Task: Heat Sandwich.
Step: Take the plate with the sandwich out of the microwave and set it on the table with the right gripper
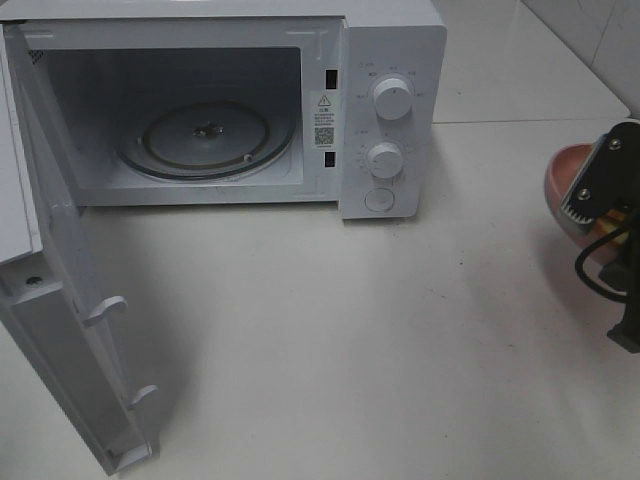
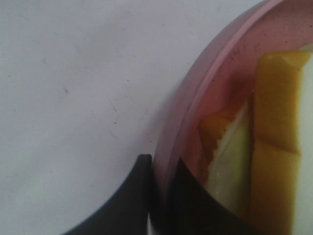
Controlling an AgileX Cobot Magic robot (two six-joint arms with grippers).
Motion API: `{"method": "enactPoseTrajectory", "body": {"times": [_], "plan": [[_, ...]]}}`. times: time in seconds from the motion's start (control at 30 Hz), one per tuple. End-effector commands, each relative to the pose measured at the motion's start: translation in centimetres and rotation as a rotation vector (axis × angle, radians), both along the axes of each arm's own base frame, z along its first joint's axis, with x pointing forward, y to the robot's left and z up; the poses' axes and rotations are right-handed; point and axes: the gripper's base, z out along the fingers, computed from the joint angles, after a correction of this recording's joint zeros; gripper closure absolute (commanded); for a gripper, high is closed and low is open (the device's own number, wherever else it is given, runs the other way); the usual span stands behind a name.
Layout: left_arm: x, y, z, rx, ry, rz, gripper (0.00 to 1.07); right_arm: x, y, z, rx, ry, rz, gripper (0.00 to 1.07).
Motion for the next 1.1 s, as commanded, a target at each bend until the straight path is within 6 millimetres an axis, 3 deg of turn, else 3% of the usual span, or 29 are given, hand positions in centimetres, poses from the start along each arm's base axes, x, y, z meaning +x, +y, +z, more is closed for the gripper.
{"method": "enactPoseTrajectory", "body": {"times": [0.03,0.13,0.43,0.8,0.93,1.0,1.03,1.07,1.1], "plan": [[-0.2,0.1,0.1,0.006,-0.03,0.008,0.3,0.1,-1.8,0.4,0.003,-0.026,-0.128,1.07],[-0.2,0.1,0.1,0.006,-0.03,0.008,0.3,0.2,-2.2,0.3,0.014,-0.025,-0.183,1.07],[-0.2,0.1,0.1,0.006,-0.03,0.008,0.3,1.4,-2.8,-2.9,0.092,0.057,-0.406,1.07],[-0.2,0.1,0.1,0.006,-0.03,0.008,0.3,2.1,-2.7,-5.2,0.104,0.114,-0.447,1.07],[-0.2,0.1,0.1,0.006,-0.03,0.008,0.3,2.1,-2.7,-5.2,0.107,0.115,-0.45,0.98],[-0.2,0.1,0.1,0.006,-0.03,0.008,0.3,2.1,-2.7,-5.2,0.11,0.115,-0.453,0.88],[-0.2,0.1,0.1,0.006,-0.03,0.008,0.3,2.2,-2.7,-5.1,0.108,0.113,-0.442,0.76],[-0.2,0.1,0.1,0.006,-0.03,0.008,0.3,2.2,-2.7,-5.1,0.108,0.113,-0.442,0.76],[-0.2,0.1,0.1,0.006,-0.03,0.008,0.3,2.2,-2.6,-5.1,0.105,0.112,-0.431,0.69]]}}
